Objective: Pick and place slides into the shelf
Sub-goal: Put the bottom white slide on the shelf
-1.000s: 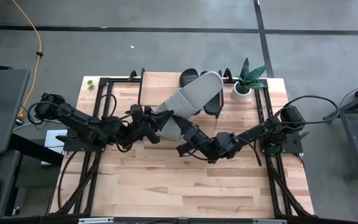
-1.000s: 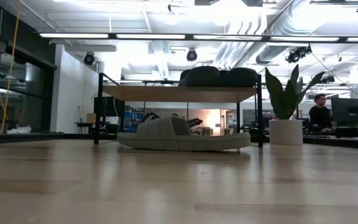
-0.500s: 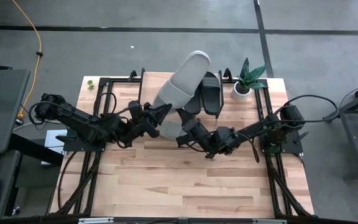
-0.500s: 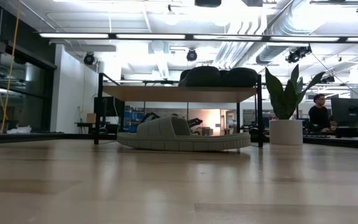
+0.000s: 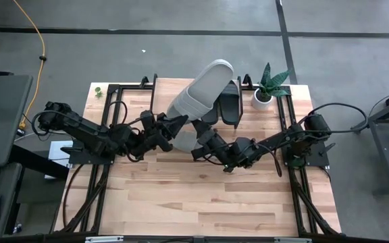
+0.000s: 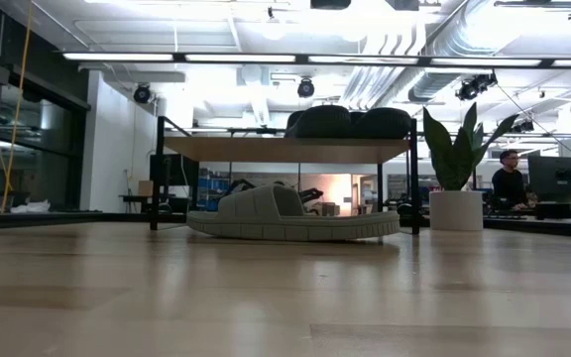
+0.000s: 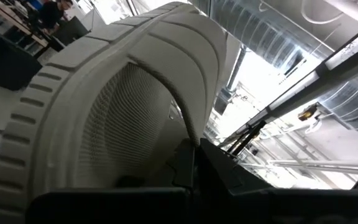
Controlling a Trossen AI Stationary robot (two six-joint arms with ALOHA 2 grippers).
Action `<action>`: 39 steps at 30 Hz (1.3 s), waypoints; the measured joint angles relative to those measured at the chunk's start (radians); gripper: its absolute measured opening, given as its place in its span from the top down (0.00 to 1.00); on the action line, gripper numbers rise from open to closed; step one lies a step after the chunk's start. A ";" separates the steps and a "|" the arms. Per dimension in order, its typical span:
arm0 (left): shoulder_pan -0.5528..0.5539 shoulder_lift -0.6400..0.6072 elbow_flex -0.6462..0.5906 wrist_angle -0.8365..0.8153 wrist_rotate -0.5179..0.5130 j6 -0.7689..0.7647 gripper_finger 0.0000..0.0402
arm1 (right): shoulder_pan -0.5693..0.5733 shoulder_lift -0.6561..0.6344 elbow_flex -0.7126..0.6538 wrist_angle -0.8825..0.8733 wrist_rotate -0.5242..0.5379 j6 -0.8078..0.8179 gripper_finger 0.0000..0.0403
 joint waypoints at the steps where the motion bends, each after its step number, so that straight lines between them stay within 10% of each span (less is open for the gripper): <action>1: 0.000 0.000 0.000 0.000 0.000 -0.001 1.00 | 0.000 0.000 0.000 0.000 -0.001 0.000 0.69; 11: 0.000 0.001 0.000 0.002 0.010 -0.001 1.00 | 0.000 0.000 0.000 0.010 -0.016 -0.019 0.71; 18: 0.000 0.002 0.000 -0.001 0.013 -0.001 1.00 | 0.000 0.000 0.000 0.009 0.002 -0.023 0.95; 26: 0.001 0.002 0.000 -0.024 0.040 0.037 0.98 | 0.000 0.000 0.000 0.010 0.009 0.027 0.98; 39: -0.002 0.003 -0.001 -0.046 0.124 0.158 0.56 | -0.002 0.000 0.000 0.012 0.045 0.066 1.00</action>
